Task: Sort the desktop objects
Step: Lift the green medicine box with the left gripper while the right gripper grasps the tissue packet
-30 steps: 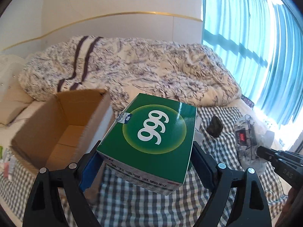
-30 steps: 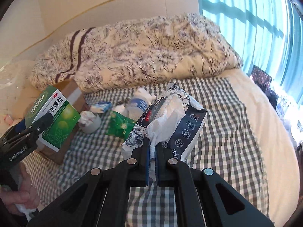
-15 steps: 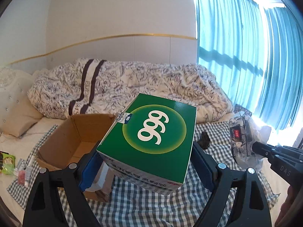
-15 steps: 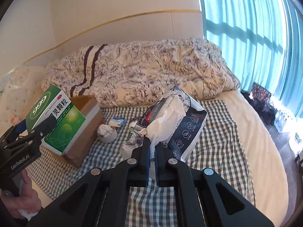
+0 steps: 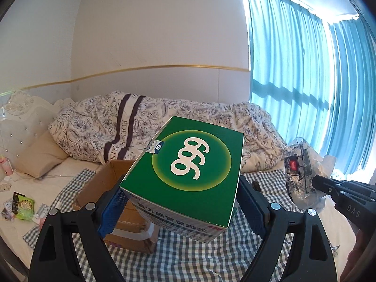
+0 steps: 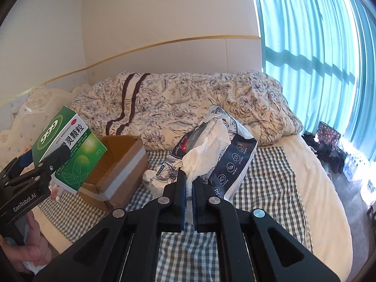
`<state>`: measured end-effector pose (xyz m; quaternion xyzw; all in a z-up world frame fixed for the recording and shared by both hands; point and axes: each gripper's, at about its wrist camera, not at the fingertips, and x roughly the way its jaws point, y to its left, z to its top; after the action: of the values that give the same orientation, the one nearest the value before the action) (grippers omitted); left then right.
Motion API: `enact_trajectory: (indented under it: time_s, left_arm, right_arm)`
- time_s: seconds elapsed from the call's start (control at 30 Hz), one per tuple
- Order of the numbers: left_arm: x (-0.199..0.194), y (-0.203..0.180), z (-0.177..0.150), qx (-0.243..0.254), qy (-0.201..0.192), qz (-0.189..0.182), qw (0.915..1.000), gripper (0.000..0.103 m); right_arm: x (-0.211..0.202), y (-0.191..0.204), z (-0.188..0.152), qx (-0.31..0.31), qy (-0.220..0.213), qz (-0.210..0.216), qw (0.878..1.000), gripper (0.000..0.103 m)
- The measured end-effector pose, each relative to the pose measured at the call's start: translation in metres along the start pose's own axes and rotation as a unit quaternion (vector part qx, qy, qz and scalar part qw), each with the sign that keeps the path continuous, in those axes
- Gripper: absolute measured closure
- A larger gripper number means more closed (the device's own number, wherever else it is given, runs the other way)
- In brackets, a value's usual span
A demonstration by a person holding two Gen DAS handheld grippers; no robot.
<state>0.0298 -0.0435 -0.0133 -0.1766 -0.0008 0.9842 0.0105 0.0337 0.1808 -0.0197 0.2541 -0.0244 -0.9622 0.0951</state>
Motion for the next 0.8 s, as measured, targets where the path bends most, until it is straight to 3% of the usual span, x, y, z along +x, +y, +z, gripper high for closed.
enact_trajectory:
  time_s: [0.37, 0.8]
  left_arm:
    - [-0.005, 0.033, 0.011, -0.013, -0.012, 0.019, 0.9997, 0.014]
    - [0.008, 0.09, 0.018, -0.021, -0.007, 0.066, 0.9976, 0.014]
  right_arm:
    - [0.003, 0.03, 0.014, -0.013, -0.012, 0.015, 1.0, 0.099]
    - [0.038, 0.087, 0.034, -0.041, -0.014, 0.052, 0.998, 0.099]
